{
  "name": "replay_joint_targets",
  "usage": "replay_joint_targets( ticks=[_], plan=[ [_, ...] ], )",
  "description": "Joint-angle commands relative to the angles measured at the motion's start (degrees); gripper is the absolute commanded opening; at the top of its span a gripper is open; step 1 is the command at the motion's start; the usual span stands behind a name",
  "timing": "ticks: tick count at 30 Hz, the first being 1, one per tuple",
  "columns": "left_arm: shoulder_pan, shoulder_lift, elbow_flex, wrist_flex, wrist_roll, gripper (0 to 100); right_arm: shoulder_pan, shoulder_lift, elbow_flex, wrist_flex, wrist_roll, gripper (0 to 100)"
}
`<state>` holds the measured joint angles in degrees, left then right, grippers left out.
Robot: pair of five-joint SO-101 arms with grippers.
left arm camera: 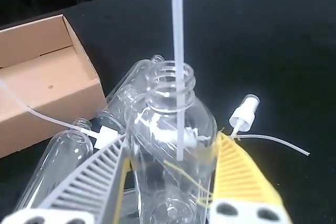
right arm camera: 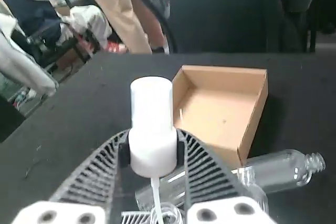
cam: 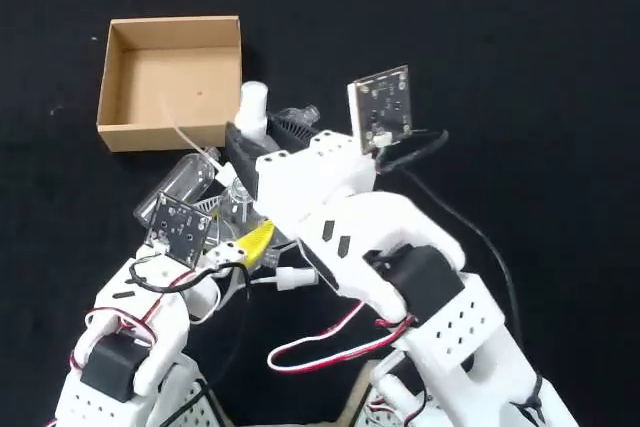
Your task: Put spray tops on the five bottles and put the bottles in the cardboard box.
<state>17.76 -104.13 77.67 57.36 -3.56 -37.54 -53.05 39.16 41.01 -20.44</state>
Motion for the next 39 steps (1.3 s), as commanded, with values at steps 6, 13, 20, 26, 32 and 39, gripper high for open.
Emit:
replay_joint_targets(
  ticks=[6, 13, 20, 26, 32, 39],
  plan=[
    [0.2, -0.4, -0.5, -1.4, 0.8, 14, -0.3, -1.7, 0.7, 0.1, 0.1, 1.1],
    [0.3, -0.4, -0.5, -1.4, 0.8, 14, -1.1, -9.2, 8.8, -4.4, 3.2, 1.1],
    [0.2, -0.4, -0.5, -1.4, 0.8, 14, -1.1, -14.6, 17.8, -10.6, 3.3, 1.2],
    [0.6, -0.4, -0.5, -1.4, 0.8, 14, -1.5, -15.2, 21.1, -10.7, 5.5, 1.2],
    [0.5, -0.4, -0.5, -1.4, 0.8, 14, -5.5, -14.9, 21.1, -10.9, 6.1, 1.2],
    [0.7, -0.4, -0.4, -1.2, 0.8, 14, -5.5, -14.8, 21.3, -10.9, 6.2, 1.2]
  ],
)
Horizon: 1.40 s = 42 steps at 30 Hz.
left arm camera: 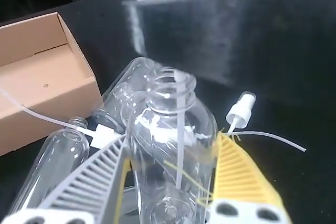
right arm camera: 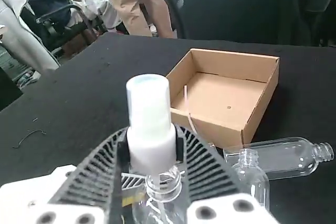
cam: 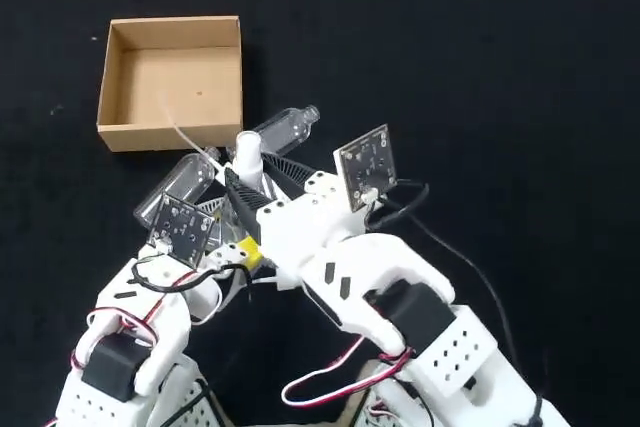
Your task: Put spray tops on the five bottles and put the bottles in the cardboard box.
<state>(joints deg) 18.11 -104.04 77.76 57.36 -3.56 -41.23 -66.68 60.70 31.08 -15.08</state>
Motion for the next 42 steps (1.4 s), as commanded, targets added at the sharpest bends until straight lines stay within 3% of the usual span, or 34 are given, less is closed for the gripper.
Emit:
replay_joint_targets(
  ticks=[1, 21, 27, 37, 42],
  plan=[
    [0.3, -0.5, -0.5, -1.1, 0.8, 14, -1.8, -1.2, -0.2, -1.0, 0.8, 1.2],
    [0.4, -0.5, -1.0, -1.1, 0.7, 14, 0.2, -1.1, 3.6, -2.2, 4.0, 1.4],
    [0.0, -0.5, -1.0, -1.3, 0.7, 14, 0.1, -1.3, 3.2, -0.1, 3.6, 14.0],
    [-0.1, -0.5, -0.9, -1.4, 0.7, 14, 0.0, -1.6, 2.9, 0.4, 4.0, 14.1],
    [-0.1, -0.5, -0.9, -1.4, 0.7, 14, 0.0, -1.6, -3.4, 7.6, 4.0, 14.1]
  ],
)
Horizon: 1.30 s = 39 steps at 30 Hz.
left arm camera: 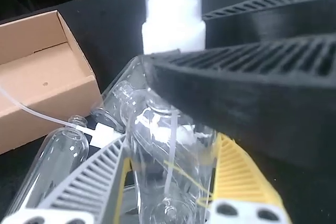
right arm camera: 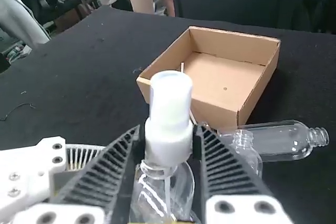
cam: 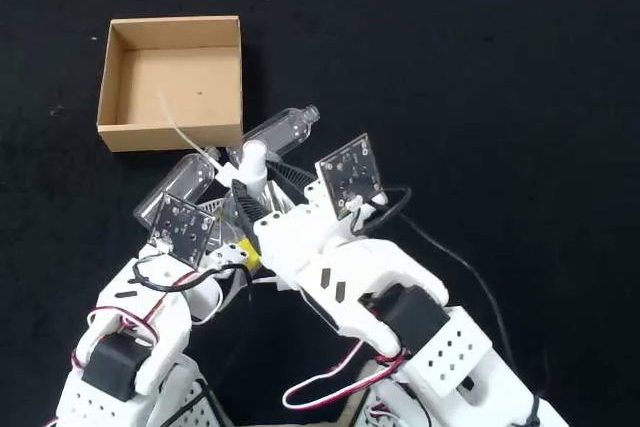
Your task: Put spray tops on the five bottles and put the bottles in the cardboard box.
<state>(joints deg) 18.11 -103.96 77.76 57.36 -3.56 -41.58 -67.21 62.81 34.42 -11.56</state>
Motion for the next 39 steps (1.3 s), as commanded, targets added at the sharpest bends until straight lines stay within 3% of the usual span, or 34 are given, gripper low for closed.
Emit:
replay_joint_targets(
  ticks=[1, 7, 12, 18, 22, 34, 39],
  plan=[
    [-0.1, -0.6, -0.9, -1.4, 0.7, 14, 0.4, -1.1, -6.8, 6.0, 0.5, 14.1],
    [-0.1, -0.6, -0.9, -1.4, 0.7, 14, 0.7, -1.1, -10.9, 12.1, 1.0, 14.1],
    [-0.1, -0.6, -0.9, -1.4, 0.7, 14, 0.9, -1.1, -18.2, 17.0, 7.5, 13.9],
    [-0.1, -0.6, -0.9, -1.4, 0.7, 14, 9.3, -0.5, -28.4, 19.5, 8.2, 1.5],
    [0.0, -0.6, -0.9, -1.4, 0.7, 14, 13.5, 2.9, -29.8, 16.4, 8.1, 5.7],
    [-0.1, -0.6, -0.7, -1.4, 0.7, 14, 15.5, 26.8, -30.3, -5.7, 8.1, 5.7],
    [-0.1, -0.6, -0.8, -1.4, 0.7, 14, 13.5, 30.0, -32.7, -0.4, 8.1, 5.7]
  ],
)
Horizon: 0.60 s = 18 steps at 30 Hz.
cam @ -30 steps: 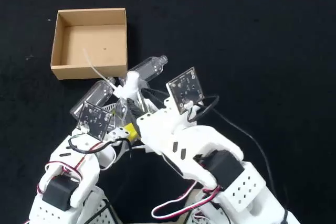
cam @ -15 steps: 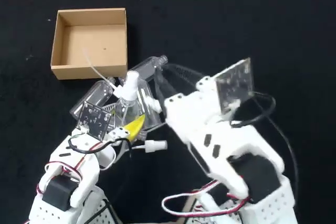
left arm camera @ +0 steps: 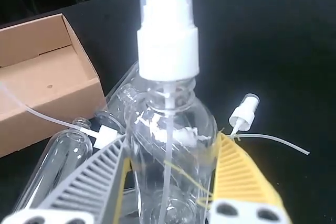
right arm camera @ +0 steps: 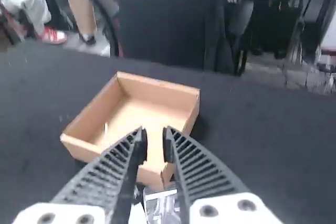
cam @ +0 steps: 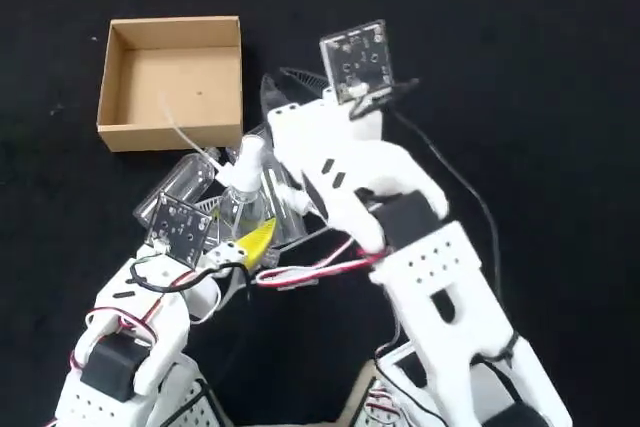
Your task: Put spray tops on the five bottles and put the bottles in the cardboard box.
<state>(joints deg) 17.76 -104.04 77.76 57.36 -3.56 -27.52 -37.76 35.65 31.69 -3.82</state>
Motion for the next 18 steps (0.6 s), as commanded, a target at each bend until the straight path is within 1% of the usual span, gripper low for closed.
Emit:
replay_joint_targets(
  ticks=[1, 5, 10, 18],
  plan=[
    [0.2, -0.5, -0.8, -1.4, 0.6, 14, -1.0, 0.7, -6.1, 4.2, 0.4, 5.7],
    [0.2, -0.5, -0.8, -1.4, 0.5, 14, -3.1, 0.7, -8.4, 10.7, 0.4, 5.7],
    [0.2, -0.5, -0.8, -1.4, 0.4, 14, -5.2, -0.1, -9.4, 16.1, 0.4, 5.7],
    [0.2, -0.5, -0.8, -1.4, 0.4, 14, -7.5, -8.0, -9.3, 23.5, 0.5, 5.8]
  ],
)
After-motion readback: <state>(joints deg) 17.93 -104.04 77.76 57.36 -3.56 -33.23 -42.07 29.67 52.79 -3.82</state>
